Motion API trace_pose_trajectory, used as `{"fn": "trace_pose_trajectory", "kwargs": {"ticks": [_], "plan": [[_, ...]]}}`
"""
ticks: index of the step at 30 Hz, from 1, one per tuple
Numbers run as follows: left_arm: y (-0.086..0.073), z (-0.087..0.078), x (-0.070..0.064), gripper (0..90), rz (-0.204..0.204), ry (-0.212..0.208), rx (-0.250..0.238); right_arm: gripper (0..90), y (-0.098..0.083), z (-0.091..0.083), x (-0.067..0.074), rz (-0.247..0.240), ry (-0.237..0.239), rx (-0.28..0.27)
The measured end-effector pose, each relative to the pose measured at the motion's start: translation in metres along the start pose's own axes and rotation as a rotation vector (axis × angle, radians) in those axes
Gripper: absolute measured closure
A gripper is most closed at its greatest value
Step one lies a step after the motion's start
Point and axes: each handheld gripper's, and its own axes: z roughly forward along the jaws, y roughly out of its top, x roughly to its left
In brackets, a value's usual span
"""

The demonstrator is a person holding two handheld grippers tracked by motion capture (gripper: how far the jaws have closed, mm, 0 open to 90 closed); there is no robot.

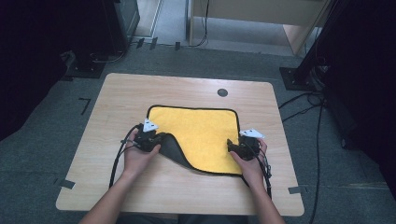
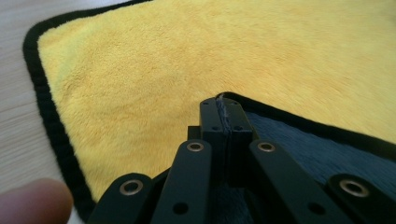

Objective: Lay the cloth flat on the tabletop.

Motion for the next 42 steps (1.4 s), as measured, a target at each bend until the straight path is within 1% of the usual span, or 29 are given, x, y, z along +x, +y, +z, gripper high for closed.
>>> {"fn": "trace_pose_trajectory", "kwargs": {"ticks": [1, 3, 4, 6, 7, 9, 11, 13, 14, 15, 16, 18, 19, 20, 21, 22, 24, 26, 27, 28, 29, 30, 31, 35, 37, 39, 40, 41, 42], "plan": [[-0.005, -0.008, 0.001, 89.9, 0.005, -0.010, -0.003, 26.7, 0.000, 0.000, 0.000, 0.000, 0.000, 0.000], [-0.021, -0.024, 0.005, 89.7, -0.010, -0.069, -0.004, 26.7, 0.000, 0.000, 0.000, 0.000, 0.000, 0.001], [-0.033, -0.033, 0.007, 89.4, -0.006, -0.092, -0.003, 26.7, 0.000, 0.000, 0.000, 0.000, 0.000, 0.001], [-0.053, -0.044, 0.011, 86.9, -0.020, -0.127, -0.014, 26.7, 0.000, 0.000, 0.000, 0.001, 0.000, 0.001], [-0.063, -0.051, 0.014, 82.1, -0.038, -0.141, -0.032, 26.7, 0.000, 0.000, 0.000, 0.000, 0.000, 0.001], [-0.080, -0.062, 0.021, 66.7, -0.106, -0.144, -0.066, 26.7, 0.000, 0.000, 0.000, 0.000, 0.000, 0.001], [-0.084, -0.075, 0.028, 60.1, -0.170, -0.162, -0.130, 26.7, 0.000, 0.000, 0.000, 0.001, -0.001, 0.001], [-0.082, -0.083, 0.031, 54.6, -0.201, -0.127, -0.167, 26.7, 0.000, 0.000, 0.000, 0.001, 0.000, 0.001], [-0.080, -0.084, 0.032, 50.8, -0.216, -0.112, -0.184, 26.7, 0.000, 0.000, 0.000, 0.001, 0.000, 0.001], [-0.078, -0.085, 0.032, 48.9, -0.221, -0.111, -0.198, 26.7, 0.000, 0.000, 0.000, 0.001, -0.001, 0.001], [-0.076, -0.084, 0.032, 47.7, -0.231, -0.107, -0.210, 26.7, 0.000, 0.000, 0.000, 0.001, -0.001, 0.001], [-0.074, -0.082, 0.031, 44.1, -0.271, -0.104, -0.242, 26.7, 0.000, 0.000, 0.000, 0.001, -0.001, 0.001], [-0.072, -0.081, 0.030, 43.9, -0.277, -0.099, -0.244, 26.7, 0.000, 0.000, 0.000, 0.001, -0.001, 0.000], [-0.071, -0.080, 0.029, 43.5, -0.275, -0.088, -0.236, 26.7, 0.000, -0.001, 0.000, 0.003, -0.002, 0.002], [-0.070, -0.076, 0.026, 42.5, -0.261, -0.057, -0.196, 26.7, -0.001, -0.001, 0.001, 0.003, -0.003, 0.002], [-0.070, -0.073, 0.023, 40.1, -0.248, -0.038, -0.171, 26.7, -0.001, -0.001, 0.001, 0.003, -0.003, 0.002], [-0.073, -0.065, 0.015, 37.7, -0.185, 0.006, -0.091, 26.7, -0.001, -0.001, 0.000, 0.003, -0.003, 0.002], [-0.076, -0.060, 0.009, 38.0, -0.138, 0.042, -0.021, 26.7, -0.001, -0.001, 0.000, 0.002, -0.001, 0.001], [-0.076, -0.060, 0.009, 37.6, -0.138, 0.042, -0.021, 26.7, -0.001, -0.001, 0.000, 0.002, -0.001, 0.001], [-0.080, -0.057, 0.004, 36.5, -0.091, 0.080, 0.040, 26.6, -0.001, -0.001, 0.000, 0.002, -0.001, 0.001], [-0.080, -0.057, 0.004, 35.5, -0.091, 0.080, 0.040, 26.6, -0.001, -0.001, 0.000, 0.002, -0.001, 0.001], [-0.082, -0.060, 0.000, 35.4, -0.042, 0.132, 0.070, 26.6, 0.000, -0.001, 0.000, 0.001, -0.001, 0.001], [-0.083, -0.061, 0.000, 34.8, -0.027, 0.144, 0.073, 26.6, 0.000, -0.001, 0.000, 0.001, 0.000, 0.001], [-0.086, -0.063, 0.002, 33.0, -0.031, 0.138, 0.057, 26.3, 0.000, 0.000, 0.000, 0.001, 0.003, 0.002], [-0.087, -0.063, 0.003, 32.5, -0.023, 0.133, 0.051, 26.3, 0.000, -0.001, -0.001, -0.001, 0.005, 0.003], [-0.089, -0.063, 0.004, 31.6, -0.023, 0.126, 0.040, 20.8, 0.000, -0.002, -0.002, 0.002, 0.017, 0.012], [-0.088, -0.062, 0.005, 31.6, -0.032, 0.124, 0.035, 20.8, 0.000, -0.002, -0.002, 0.002, 0.017, 0.012], [-0.088, -0.062, 0.006, 30.5, -0.038, 0.123, 0.036, 17.6, 0.001, -0.005, -0.004, 0.007, 0.004, 0.007], [-0.088, -0.062, 0.006, 30.2, -0.043, 0.122, 0.036, 17.6, 0.002, -0.008, -0.004, 0.015, 0.012, -0.001]]}}
